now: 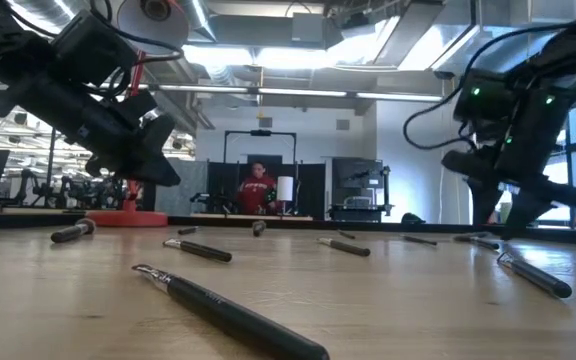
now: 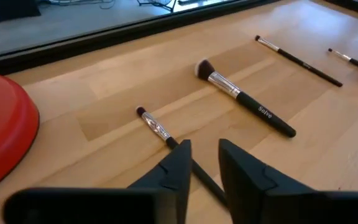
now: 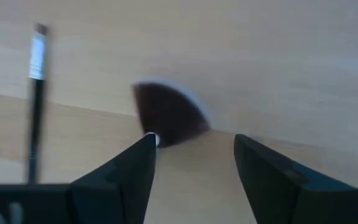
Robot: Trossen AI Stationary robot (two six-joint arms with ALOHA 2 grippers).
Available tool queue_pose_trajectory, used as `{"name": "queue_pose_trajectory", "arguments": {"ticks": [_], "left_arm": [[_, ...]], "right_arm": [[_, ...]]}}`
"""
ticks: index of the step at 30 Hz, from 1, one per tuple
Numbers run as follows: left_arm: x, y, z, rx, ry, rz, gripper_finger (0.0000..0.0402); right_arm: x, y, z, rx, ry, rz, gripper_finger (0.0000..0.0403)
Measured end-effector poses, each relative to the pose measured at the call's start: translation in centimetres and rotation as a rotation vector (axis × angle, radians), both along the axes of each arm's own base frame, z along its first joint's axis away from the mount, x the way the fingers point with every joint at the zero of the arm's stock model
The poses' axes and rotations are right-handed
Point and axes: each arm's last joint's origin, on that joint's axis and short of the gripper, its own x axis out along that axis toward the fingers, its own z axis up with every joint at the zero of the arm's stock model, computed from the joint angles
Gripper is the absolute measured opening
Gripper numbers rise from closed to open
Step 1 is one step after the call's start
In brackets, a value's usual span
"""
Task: Pick & Place Makeup Supplies
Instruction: Put the makeup brush into the organizer
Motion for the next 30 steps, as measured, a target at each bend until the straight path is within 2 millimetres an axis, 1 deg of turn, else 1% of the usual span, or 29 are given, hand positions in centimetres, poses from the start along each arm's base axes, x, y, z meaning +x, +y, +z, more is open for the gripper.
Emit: {"name": "queue_pose_trajectory", "arguments": {"ticks": [3,7,12,20,25,30], "left_arm": [[0.0,0.0,-0.1,-0.009,-0.001,0.005,0.0105],[0.0,0.0,0.0,0.002,0.001,0.005,0.0118],[-0.1,0.4,0.1,0.031,-0.007,0.057,0.0119],[0.0,1.3,0.5,0.077,-0.008,0.081,0.0116],[0.0,1.7,0.6,0.098,0.008,0.091,0.0114],[0.1,2.3,1.0,0.134,0.001,0.105,0.0114]], "right_arm": [[0.6,-0.3,-0.7,0.009,0.009,-0.007,0.0203],[1.8,-0.8,-0.7,0.003,-0.039,0.005,0.0186],[2.6,-1.2,-0.6,0.006,-0.042,0.013,0.0165],[3.4,-1.1,-1.7,0.042,-0.013,0.04,0.0125],[3.6,-1.0,-1.5,0.049,-0.036,0.064,0.0111],[4.5,-1.3,-0.3,0.05,-0.066,0.152,0.011]]}}
